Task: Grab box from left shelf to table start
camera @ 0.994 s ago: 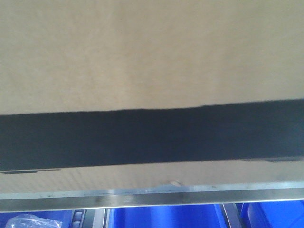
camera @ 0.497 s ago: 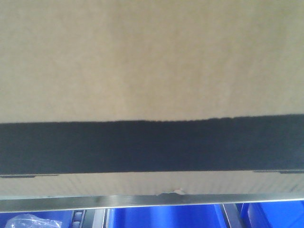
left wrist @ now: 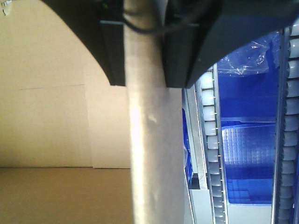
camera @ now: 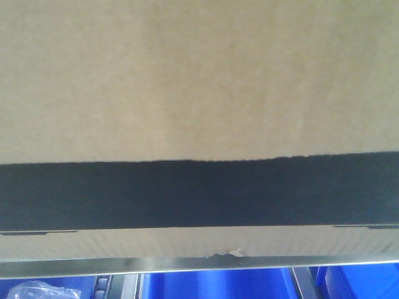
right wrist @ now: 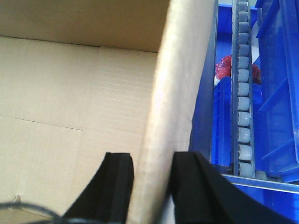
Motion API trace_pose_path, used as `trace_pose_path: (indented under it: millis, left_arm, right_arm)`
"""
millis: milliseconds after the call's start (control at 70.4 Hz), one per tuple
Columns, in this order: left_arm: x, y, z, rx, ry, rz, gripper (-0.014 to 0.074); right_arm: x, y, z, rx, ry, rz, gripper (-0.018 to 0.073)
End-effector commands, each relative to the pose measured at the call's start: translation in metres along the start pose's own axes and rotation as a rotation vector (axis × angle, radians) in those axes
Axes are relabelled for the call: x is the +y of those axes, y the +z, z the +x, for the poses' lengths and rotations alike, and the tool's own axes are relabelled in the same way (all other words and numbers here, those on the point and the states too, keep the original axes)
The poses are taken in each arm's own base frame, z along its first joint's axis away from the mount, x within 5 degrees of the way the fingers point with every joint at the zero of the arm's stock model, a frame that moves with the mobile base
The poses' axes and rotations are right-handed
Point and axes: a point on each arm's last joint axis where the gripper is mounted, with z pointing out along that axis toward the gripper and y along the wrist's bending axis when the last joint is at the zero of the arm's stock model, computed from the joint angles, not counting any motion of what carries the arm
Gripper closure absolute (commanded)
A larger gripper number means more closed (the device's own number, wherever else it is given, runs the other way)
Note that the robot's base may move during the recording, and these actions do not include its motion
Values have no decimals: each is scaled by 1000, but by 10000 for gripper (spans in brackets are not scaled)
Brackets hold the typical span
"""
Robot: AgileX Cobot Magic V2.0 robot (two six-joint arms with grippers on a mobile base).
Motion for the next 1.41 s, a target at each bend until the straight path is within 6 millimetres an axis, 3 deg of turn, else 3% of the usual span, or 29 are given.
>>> trace_pose_path:
  millis: [0,1392]
  left_arm:
    - [-15,-15,-23,-200,-116,156,693]
    - [-15,-15,-23,-200,-116,156,700]
  right_arm:
    - [6,-6,-16,-141,15,-64,503]
    - [6,-6,-16,-137,15,-64,503]
